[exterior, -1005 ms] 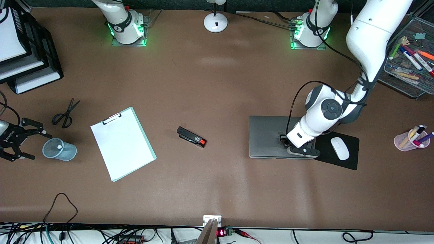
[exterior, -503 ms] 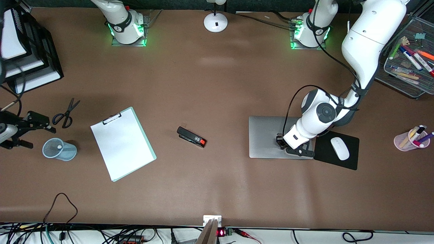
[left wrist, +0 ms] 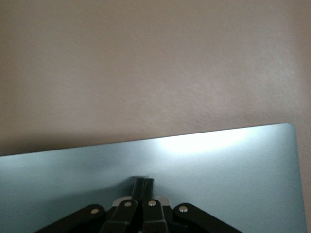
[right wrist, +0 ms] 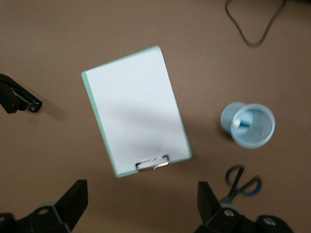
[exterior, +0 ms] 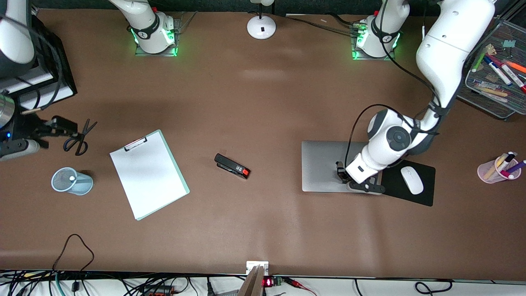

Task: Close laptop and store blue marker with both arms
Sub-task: 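Push the laptop lid down with the left gripper while the right gripper drops the marker, then lift the left gripper off the closed laptop and withdraw it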

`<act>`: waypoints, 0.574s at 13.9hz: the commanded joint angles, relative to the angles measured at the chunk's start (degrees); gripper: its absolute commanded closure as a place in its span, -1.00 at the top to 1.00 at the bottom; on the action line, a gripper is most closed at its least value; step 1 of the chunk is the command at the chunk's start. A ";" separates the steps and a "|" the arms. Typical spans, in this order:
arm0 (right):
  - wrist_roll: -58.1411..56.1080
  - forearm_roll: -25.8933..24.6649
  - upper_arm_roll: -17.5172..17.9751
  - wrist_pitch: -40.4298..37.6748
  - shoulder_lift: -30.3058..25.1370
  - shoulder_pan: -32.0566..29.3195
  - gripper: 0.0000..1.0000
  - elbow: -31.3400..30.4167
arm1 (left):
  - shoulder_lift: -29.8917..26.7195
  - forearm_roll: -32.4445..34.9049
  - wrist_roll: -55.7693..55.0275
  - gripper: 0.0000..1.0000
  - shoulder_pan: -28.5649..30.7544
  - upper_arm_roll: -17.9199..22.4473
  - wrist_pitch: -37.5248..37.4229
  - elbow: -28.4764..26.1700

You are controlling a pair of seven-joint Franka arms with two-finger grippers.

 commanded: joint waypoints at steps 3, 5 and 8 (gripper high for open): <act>11.59 -3.14 0.04 -6.57 -7.64 2.02 1.00 -4.38 | -7.99 1.11 -0.29 -1.00 0.12 -2.64 -23.59 9.27; 11.76 -4.02 0.13 -6.22 -11.86 2.11 1.00 -8.24 | -11.58 1.03 -0.55 -0.73 0.12 -3.09 -31.59 10.86; 11.76 -4.73 0.13 -5.87 -15.48 1.94 1.00 -11.16 | -17.39 -1.51 -0.11 0.46 0.21 -3.09 -40.13 11.04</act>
